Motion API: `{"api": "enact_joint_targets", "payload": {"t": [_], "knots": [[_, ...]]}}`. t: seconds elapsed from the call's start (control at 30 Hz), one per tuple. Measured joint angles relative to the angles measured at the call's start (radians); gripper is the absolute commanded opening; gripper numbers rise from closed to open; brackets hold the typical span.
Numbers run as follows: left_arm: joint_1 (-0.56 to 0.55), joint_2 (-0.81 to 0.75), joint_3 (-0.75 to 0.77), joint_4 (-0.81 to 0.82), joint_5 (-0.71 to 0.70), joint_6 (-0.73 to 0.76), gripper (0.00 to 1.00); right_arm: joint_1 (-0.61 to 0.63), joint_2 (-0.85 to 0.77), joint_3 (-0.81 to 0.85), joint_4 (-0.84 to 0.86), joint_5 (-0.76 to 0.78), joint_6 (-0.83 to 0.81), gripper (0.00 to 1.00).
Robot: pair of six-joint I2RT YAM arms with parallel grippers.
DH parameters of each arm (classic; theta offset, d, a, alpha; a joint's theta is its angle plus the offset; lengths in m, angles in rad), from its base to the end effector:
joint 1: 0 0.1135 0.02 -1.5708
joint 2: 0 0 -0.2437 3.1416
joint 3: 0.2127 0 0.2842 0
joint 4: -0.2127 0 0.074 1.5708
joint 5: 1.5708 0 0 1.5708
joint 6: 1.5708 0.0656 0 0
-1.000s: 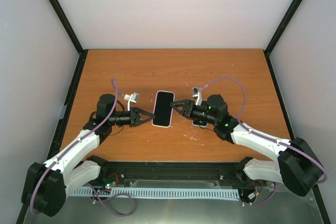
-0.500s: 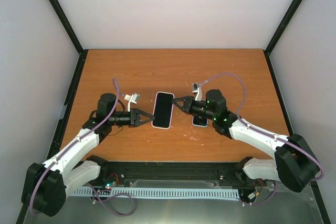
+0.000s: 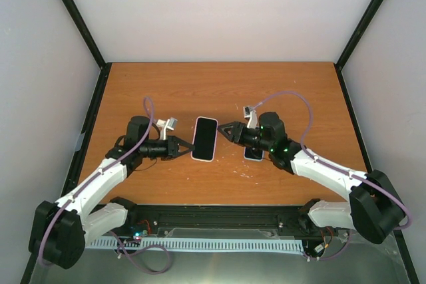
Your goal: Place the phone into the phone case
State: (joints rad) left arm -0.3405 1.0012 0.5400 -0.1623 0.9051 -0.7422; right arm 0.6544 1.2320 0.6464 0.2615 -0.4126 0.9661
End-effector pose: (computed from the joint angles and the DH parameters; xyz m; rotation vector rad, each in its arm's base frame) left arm 0.2250 -0.1345 0.1820 0.1027 2.3660 -1.5645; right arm 0.2464 0.2222 0.1971 0.0141 2.1620 1.4220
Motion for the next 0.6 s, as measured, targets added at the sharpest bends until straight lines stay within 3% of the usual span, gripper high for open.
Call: {"api": "enact_joint_targets", "payload": {"t": [0.07,0.23,0.6], "knots": [[0.0,0.009,0.0,0.004,-0.008,-0.002,0.0,0.0,-0.003,-0.004,-0.013,0.008,-0.018,0.62],[0.0,0.075,-0.003,0.046,-0.023,-0.02,0.0,0.0,-0.053,-0.053,-0.055,0.028,-0.047,1.0],[-0.016,0.337,0.002,0.202,-0.073,-0.084,0.0,0.0,-0.286,-0.064,-0.333,0.159,-0.182,1.0]]}}
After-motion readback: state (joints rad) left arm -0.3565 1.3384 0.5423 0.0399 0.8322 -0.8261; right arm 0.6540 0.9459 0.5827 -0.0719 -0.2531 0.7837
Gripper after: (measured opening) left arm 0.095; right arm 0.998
